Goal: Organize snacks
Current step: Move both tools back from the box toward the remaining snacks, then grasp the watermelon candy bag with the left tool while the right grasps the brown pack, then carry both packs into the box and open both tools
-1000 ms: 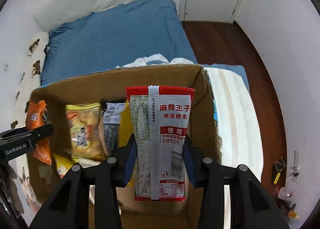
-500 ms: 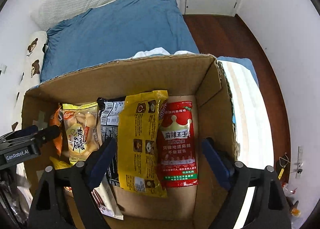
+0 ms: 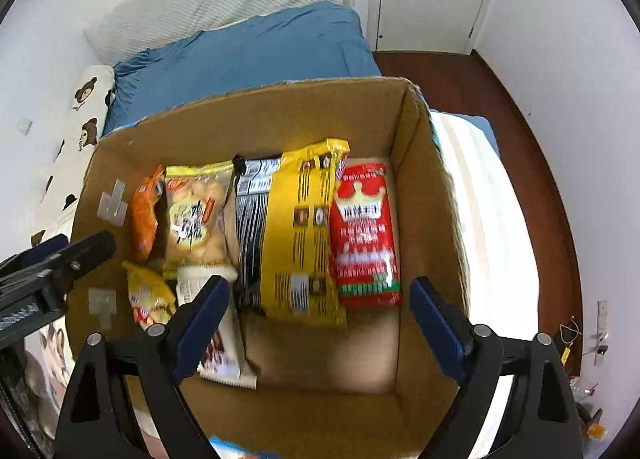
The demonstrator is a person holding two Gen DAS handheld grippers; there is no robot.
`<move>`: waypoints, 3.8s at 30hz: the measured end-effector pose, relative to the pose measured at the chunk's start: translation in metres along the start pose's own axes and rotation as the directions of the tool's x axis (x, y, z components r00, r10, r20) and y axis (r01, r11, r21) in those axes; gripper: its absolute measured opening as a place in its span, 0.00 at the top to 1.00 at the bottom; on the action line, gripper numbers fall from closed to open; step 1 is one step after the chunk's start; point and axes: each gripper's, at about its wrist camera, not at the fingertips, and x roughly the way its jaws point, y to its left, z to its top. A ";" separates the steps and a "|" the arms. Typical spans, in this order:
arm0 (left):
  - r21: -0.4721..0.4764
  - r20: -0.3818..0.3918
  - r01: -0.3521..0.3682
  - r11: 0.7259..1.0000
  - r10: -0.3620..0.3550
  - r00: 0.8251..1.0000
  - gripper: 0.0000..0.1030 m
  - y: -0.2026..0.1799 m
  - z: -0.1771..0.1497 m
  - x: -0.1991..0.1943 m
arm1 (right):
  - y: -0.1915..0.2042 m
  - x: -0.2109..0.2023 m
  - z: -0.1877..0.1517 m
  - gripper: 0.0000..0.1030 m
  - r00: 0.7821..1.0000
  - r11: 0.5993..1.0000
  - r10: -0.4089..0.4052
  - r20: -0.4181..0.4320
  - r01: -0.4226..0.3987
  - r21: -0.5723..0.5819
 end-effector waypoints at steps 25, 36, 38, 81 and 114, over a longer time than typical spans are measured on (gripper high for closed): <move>0.044 0.265 -0.026 0.999 0.014 0.964 0.09 -0.005 -0.121 -0.151 | 0.014 -0.168 -0.127 0.04 0.962 0.998 0.065 0.267 -0.061 -0.023; 0.027 0.113 -0.027 0.999 0.024 0.993 0.09 -0.009 -0.181 -0.112 | -0.021 -0.121 -0.186 0.04 0.988 0.988 0.112 0.105 -0.122 0.092; 0.032 0.041 -0.032 0.999 0.030 0.999 0.09 -0.013 -0.196 -0.085 | -0.038 -0.093 -0.197 0.04 0.991 0.980 0.123 0.048 -0.129 0.154; -0.009 -0.393 0.017 1.000 -0.019 0.919 0.56 -0.010 -0.314 0.073 | -0.077 0.050 -0.346 0.40 0.949 0.987 0.089 -0.303 -0.042 0.155; -0.179 -0.383 0.301 0.937 -0.348 0.855 0.57 -0.079 -0.003 0.072 | -0.031 -0.012 -0.041 0.41 0.987 0.990 0.138 -0.082 -0.135 0.038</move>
